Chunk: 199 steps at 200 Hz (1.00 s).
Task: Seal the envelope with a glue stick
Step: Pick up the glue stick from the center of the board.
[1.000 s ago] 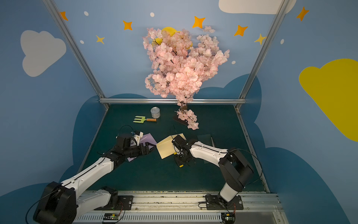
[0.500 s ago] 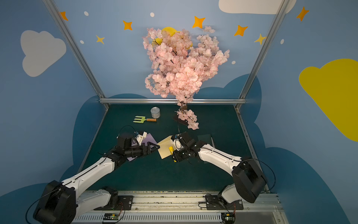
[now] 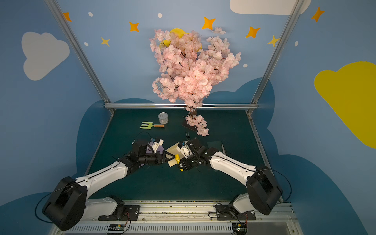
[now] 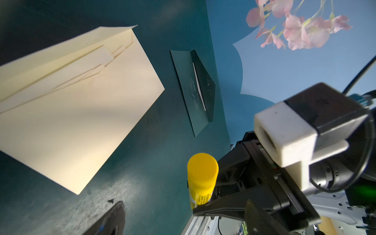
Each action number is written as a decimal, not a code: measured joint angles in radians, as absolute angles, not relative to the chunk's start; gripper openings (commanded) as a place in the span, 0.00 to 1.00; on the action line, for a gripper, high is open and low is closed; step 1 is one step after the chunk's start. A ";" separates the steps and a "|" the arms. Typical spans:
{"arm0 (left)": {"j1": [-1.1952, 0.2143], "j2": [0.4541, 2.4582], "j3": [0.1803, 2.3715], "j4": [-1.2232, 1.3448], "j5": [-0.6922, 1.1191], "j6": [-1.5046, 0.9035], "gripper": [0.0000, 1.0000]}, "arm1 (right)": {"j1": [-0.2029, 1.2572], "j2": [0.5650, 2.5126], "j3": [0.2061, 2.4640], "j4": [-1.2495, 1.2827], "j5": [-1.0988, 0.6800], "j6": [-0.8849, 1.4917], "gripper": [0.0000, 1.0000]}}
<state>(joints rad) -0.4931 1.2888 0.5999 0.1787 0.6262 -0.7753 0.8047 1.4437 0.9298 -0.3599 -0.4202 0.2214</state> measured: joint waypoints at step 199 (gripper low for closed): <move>-0.532 1.425 0.660 0.323 0.704 -0.847 0.02 | 0.800 1.462 0.990 -0.430 -0.478 0.210 0.58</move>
<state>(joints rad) -0.5323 1.4250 0.6601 0.3229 0.7036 -0.8474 0.7998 1.4620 0.9901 -0.4297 -0.4782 0.2100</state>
